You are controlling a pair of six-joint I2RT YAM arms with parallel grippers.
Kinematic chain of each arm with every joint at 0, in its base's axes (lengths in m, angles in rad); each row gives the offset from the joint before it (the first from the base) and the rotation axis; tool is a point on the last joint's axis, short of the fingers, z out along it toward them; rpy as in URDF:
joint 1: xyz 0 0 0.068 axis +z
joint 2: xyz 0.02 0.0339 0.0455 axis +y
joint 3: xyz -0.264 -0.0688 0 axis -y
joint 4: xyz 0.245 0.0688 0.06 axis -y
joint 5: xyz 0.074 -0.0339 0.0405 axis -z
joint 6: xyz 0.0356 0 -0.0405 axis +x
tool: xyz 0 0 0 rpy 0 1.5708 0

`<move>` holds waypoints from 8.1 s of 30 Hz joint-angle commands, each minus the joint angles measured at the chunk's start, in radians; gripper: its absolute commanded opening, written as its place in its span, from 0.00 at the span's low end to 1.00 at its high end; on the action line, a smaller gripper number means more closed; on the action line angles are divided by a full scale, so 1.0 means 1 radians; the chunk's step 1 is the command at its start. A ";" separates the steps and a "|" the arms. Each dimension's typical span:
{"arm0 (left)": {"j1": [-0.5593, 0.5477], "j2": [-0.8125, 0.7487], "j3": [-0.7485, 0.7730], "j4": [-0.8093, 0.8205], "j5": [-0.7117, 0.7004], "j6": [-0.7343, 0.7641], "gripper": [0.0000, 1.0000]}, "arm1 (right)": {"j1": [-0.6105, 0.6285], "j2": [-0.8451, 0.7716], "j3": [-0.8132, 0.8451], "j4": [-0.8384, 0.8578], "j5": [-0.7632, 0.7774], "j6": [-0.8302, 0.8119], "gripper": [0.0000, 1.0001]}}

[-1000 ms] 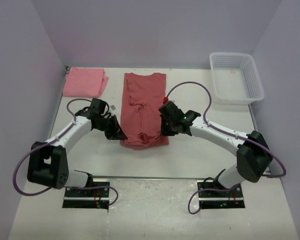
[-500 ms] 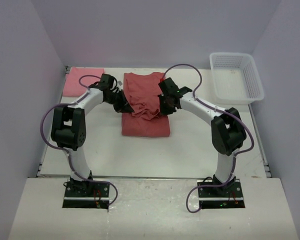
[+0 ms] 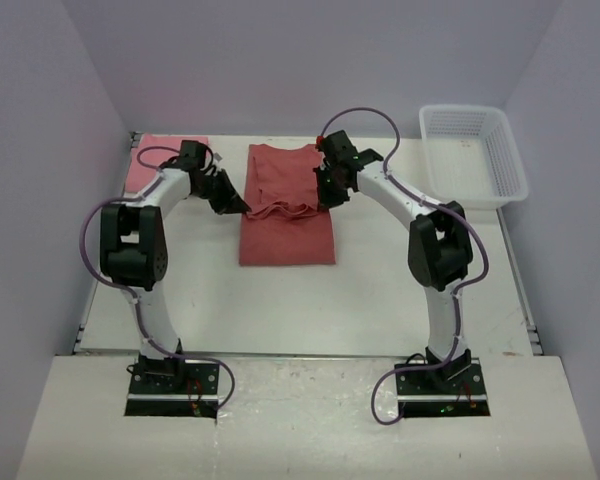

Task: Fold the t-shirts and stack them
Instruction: Fold the folded rectangular tshirt in 1/3 of the way, then grab one side of the 2/3 rectangular tshirt with both arms

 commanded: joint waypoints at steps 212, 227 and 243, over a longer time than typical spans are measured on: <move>-0.196 -0.870 -0.627 -0.152 -0.519 0.118 0.47 | 0.510 -0.893 -1.149 0.235 0.229 0.503 0.93; -0.197 -0.967 -0.709 -0.214 -0.505 0.075 0.46 | 0.398 -0.810 -1.381 0.597 0.040 0.610 0.70; -0.197 -0.965 -0.719 -0.284 -0.519 0.066 0.46 | 0.486 -0.732 -1.445 0.734 0.049 0.768 0.54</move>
